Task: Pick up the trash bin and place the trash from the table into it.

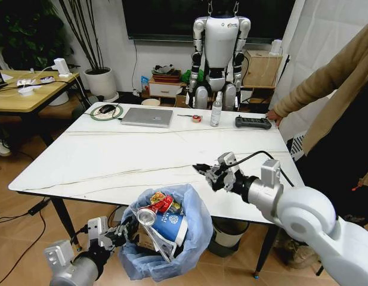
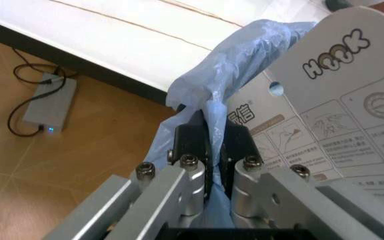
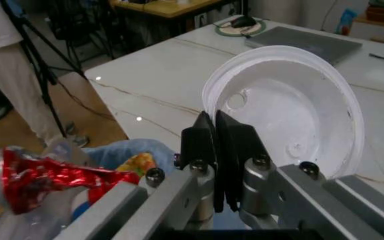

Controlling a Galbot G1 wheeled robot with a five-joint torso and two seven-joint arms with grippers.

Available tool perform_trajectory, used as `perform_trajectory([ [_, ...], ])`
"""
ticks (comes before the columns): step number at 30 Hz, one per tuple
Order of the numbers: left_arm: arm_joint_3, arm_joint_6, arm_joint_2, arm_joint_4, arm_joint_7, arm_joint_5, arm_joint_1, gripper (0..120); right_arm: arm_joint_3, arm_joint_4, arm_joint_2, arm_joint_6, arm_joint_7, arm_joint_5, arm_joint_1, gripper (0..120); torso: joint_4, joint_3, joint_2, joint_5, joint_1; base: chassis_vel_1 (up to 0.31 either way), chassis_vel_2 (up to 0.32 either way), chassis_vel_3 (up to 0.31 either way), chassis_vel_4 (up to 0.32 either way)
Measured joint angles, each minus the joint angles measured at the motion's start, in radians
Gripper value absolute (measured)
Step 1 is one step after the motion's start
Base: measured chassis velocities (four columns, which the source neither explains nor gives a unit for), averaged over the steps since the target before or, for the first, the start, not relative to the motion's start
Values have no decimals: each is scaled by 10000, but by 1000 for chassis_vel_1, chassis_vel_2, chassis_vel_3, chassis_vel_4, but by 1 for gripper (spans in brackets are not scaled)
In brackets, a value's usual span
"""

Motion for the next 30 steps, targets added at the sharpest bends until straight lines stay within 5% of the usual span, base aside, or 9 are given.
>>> perform_trajectory([
  [11, -159, 47, 38, 0, -52, -154, -43, 0, -571, 1255, -621, 69, 257, 370, -942, 2, -1, 0, 0, 0, -1, 0, 0, 0, 0],
  [30, -18, 114, 13, 142, -101, -238, -276, 0, -1368, 1193, -185, 346, 337, 977, -969, 2, 0, 1, 0, 0, 0, 0, 0, 0, 0],
])
